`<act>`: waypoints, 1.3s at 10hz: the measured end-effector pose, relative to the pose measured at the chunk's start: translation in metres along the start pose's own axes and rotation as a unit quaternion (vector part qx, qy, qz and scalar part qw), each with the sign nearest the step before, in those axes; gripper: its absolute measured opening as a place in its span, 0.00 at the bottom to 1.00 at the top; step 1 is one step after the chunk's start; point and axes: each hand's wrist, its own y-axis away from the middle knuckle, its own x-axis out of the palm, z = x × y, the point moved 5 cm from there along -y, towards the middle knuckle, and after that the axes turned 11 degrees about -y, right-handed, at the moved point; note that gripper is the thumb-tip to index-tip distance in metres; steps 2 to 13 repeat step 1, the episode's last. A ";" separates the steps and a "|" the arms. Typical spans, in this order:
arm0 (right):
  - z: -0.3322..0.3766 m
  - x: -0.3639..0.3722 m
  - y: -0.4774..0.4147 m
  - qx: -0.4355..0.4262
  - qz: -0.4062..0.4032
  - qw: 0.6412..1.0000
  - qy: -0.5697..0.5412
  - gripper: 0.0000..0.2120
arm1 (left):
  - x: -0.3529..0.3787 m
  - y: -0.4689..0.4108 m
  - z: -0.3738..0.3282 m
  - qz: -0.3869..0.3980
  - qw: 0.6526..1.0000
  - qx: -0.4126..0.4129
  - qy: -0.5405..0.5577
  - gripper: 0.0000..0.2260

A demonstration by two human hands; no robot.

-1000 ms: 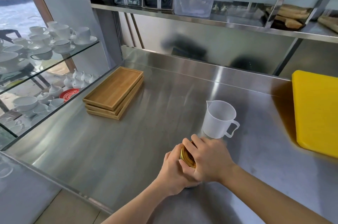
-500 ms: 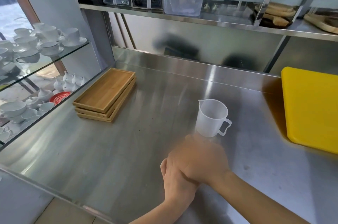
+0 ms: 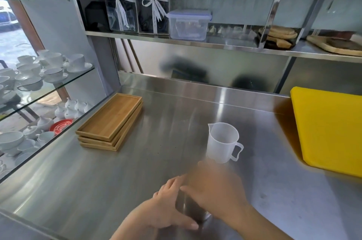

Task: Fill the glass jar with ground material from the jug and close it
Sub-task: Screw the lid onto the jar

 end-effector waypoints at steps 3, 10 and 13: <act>0.001 -0.023 -0.004 0.003 0.016 0.998 -0.063 0.34 | -0.034 0.019 0.009 0.022 1.000 0.018 -0.010 0.46; 0.001 -0.023 -0.004 0.003 0.016 0.998 -0.063 0.34 | -0.034 0.019 0.009 0.022 1.000 0.018 -0.010 0.46; 0.001 -0.023 -0.004 0.003 0.016 0.998 -0.063 0.34 | -0.034 0.019 0.009 0.022 1.000 0.018 -0.010 0.46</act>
